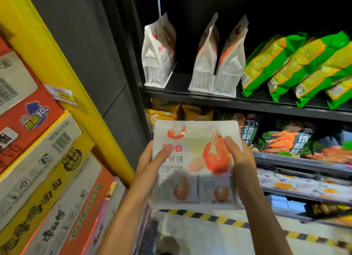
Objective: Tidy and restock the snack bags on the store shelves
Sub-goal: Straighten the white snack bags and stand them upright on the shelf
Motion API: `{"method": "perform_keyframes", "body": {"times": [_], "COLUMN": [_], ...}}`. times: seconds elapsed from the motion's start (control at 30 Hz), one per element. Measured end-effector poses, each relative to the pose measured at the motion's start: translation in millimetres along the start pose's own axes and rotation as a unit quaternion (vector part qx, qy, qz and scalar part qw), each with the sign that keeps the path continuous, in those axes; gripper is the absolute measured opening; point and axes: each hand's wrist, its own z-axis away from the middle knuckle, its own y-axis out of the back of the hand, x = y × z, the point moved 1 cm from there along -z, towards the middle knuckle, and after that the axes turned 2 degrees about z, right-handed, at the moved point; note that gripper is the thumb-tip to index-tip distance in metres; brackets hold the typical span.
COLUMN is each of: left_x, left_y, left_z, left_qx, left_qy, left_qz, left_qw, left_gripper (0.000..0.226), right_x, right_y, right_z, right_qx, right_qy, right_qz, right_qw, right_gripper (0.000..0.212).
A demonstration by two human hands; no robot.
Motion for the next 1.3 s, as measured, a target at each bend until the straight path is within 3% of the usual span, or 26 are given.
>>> {"method": "perform_keyframes", "body": {"times": [0.1,0.27,0.47,0.6,0.77,0.87,1.13,1.3], "left_x": [-1,6,14,15,11,7,6,-1], "left_y": [-5,-4,-5,-7,-8,-6,-6,-1], "left_z": [4,4,8,8,4,2,-1,-3], "left_qx": [0.017,0.008,0.015,0.012,-0.033,-0.052,-0.096,-0.091], "left_qy": [-0.003,-0.002,0.005,-0.013,-0.033,-0.037,-0.051,-0.039], "left_qz": [0.002,0.027,0.071,0.119,0.185,0.215,0.238,0.284], "left_qw": [1.000,1.000,0.997,0.993,0.982,0.975,0.965,0.954], "left_gripper": [0.039,0.044,0.027,0.019,0.027,0.026,0.037,0.038], "right_x": [-6,-11,-13,-14,-8,-9,-4,-7], "right_y": [8,9,6,5,4,2,1,6], "right_z": [5,11,15,17,16,18,23,27], "right_qx": [0.022,0.019,0.040,0.024,0.029,0.031,0.054,-0.003], "right_qy": [0.025,0.032,0.059,0.088,0.093,0.137,0.232,0.308], "right_qz": [0.041,0.016,0.014,-0.025,-0.090,-0.104,-0.100,-0.049], "right_qw": [0.999,0.999,0.997,0.995,0.991,0.985,0.966,0.950], "right_gripper": [0.018,0.018,0.029,0.035,0.033,0.026,0.042,0.030]}}
